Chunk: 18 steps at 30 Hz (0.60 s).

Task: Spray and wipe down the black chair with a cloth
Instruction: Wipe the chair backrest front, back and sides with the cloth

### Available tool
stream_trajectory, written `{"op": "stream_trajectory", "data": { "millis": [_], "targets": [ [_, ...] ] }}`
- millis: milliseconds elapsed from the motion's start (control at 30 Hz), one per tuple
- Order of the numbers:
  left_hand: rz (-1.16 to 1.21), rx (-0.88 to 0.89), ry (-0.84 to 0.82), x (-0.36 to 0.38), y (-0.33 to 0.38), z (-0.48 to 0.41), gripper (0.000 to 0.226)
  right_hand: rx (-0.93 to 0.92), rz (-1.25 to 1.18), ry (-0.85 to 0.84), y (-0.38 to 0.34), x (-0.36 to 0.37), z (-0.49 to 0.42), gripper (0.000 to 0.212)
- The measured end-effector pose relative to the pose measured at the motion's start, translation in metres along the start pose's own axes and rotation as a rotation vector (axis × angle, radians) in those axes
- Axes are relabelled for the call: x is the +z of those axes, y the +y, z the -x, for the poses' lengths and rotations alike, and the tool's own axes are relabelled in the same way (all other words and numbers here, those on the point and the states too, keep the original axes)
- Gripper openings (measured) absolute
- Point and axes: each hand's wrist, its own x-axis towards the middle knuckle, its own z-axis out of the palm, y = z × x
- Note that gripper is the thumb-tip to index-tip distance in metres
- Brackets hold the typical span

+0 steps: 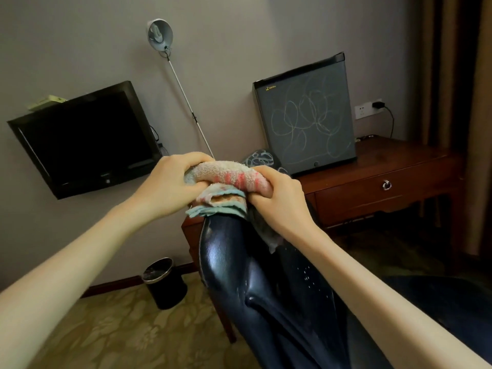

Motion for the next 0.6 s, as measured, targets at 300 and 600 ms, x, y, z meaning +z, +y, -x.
{"op": "stream_trajectory", "data": {
  "millis": [300,600],
  "targets": [
    [0.014,0.068,0.029,-0.038,0.069,0.15,0.044,-0.172,-0.124,-0.06,-0.053,-0.023,0.146,0.041],
    [0.122,0.021,0.081,-0.02,0.049,0.084,0.031,-0.125,-0.181,0.035,-0.026,-0.014,0.084,0.039]
  ]
}}
